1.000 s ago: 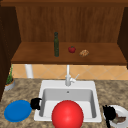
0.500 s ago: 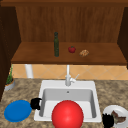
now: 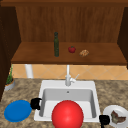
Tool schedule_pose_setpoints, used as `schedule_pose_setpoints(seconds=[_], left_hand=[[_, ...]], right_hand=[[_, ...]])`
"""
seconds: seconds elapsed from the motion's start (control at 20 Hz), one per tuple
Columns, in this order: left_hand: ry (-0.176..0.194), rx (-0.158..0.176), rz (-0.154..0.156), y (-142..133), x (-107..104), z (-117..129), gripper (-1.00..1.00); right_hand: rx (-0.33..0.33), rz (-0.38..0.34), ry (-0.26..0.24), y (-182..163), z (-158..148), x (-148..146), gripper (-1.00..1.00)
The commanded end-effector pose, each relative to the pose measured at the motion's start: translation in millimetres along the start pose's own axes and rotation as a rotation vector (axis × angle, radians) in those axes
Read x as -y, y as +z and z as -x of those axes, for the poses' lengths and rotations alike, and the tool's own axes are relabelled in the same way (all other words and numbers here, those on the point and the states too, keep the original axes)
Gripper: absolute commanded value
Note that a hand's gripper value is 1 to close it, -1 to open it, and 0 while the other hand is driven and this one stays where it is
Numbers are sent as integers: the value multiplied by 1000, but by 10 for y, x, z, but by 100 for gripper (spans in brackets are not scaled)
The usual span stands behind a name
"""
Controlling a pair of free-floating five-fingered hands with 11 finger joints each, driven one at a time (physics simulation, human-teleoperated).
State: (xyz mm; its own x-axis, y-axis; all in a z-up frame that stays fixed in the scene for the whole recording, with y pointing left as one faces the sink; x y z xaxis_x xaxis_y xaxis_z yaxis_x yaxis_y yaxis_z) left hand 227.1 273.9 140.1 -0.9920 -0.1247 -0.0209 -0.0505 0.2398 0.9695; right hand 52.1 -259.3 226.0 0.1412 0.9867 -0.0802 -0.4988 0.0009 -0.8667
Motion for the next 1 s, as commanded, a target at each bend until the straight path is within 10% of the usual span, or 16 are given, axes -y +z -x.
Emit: schedule_pose_setpoints(seconds=[0.0,0.65,0.7,0.95], left_hand=[[0,0,0,0,0,0,0],[0,0,0,0,0,0,0],[-1,-3,0,13,-3,-6,-100],[19,-2,-2,2,22,-9,-100]], right_hand=[[29,-25,21,-276,-48,133,-100],[25,-33,-6,-604,-108,302,-100],[26,-19,-8,-623,-112,307,0],[26,1,-3,-629,-115,336,0]])
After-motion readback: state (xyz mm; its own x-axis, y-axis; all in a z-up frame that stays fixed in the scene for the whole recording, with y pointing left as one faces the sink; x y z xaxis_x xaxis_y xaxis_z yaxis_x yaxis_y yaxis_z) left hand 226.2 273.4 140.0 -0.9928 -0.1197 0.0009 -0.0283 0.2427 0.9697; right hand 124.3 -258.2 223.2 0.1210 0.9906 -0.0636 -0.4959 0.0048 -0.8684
